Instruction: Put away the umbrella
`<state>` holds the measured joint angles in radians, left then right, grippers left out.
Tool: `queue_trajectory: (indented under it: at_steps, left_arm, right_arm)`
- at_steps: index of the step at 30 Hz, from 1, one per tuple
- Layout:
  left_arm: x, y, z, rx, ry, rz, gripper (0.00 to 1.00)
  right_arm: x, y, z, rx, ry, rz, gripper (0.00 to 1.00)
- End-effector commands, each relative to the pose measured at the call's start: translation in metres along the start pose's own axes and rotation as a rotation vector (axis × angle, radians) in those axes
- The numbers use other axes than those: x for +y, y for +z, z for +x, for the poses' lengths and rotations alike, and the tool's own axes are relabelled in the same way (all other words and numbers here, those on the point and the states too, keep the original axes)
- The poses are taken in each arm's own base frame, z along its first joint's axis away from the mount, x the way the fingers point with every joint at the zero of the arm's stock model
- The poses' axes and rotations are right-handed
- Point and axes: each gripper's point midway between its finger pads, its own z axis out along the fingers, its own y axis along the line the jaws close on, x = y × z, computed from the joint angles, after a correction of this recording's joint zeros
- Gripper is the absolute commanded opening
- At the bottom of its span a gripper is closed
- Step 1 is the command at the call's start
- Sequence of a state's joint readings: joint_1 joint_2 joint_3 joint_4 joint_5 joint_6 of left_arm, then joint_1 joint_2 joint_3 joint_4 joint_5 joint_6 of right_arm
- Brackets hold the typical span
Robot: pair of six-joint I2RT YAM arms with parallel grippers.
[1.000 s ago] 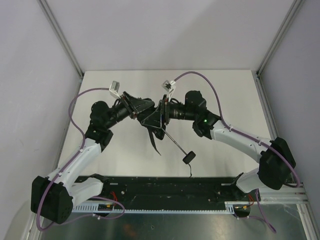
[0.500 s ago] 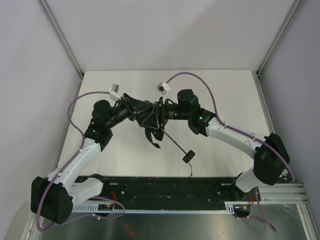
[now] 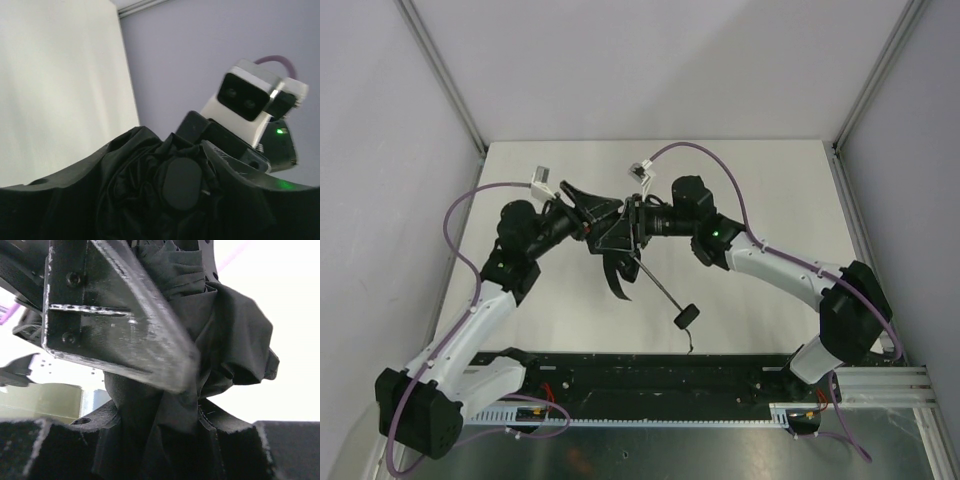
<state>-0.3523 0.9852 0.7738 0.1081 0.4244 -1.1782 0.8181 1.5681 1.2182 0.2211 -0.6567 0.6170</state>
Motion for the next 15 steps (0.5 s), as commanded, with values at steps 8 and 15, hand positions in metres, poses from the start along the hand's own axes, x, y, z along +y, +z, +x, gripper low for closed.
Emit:
queue_trajectory:
  at_steps: [8,15]
  left_arm:
    - [-0.078,-0.034,0.010,-0.020,0.075,0.469,0.85]
    - [-0.095,-0.039,0.018,0.041,0.097,0.564,0.75]
  right_arm:
    - [0.071,-0.023,-0.027,-0.077,0.065,-0.339,0.00]
    - [0.080,-0.036,-0.032,-0.069,0.139,-0.455,0.00]
